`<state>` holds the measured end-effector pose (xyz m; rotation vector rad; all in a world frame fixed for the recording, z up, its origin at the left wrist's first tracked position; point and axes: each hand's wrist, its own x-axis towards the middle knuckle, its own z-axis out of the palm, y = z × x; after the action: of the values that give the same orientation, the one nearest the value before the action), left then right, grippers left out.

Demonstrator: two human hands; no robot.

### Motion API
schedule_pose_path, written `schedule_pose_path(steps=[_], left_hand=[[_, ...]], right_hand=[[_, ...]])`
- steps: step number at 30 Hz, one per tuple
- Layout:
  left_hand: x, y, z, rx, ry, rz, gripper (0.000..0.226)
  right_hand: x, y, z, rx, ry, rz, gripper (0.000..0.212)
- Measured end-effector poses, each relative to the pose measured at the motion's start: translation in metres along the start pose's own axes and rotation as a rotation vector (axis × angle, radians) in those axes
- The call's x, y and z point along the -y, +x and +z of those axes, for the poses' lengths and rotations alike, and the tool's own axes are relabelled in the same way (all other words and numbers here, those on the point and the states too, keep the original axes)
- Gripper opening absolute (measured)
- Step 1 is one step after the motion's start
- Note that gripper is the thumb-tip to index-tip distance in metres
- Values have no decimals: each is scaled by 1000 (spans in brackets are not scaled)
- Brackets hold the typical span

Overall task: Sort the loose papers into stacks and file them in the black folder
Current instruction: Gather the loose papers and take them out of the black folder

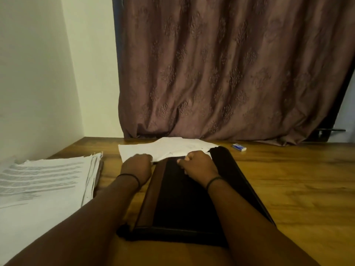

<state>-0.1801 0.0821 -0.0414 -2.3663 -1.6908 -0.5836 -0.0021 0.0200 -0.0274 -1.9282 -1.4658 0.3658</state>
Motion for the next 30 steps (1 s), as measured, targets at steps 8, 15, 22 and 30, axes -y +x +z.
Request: schedule_pose_path(steps=[8,15,22,30], left_hand=[[-8,4,-19,-183,-120,31,28],[7,-2,-22,0,-227,157,33],[4,-8,-37,-533,-455,148,30],[-2,-10,-60,-497,-1051,-77,35]], right_hand=[[5,-7,-6,59,2,-18,27],[7,-15,-7,18,27,-3,28],[4,-16,-3,-123,194,30,34],[14,-23,-16,-432,488,25,29]])
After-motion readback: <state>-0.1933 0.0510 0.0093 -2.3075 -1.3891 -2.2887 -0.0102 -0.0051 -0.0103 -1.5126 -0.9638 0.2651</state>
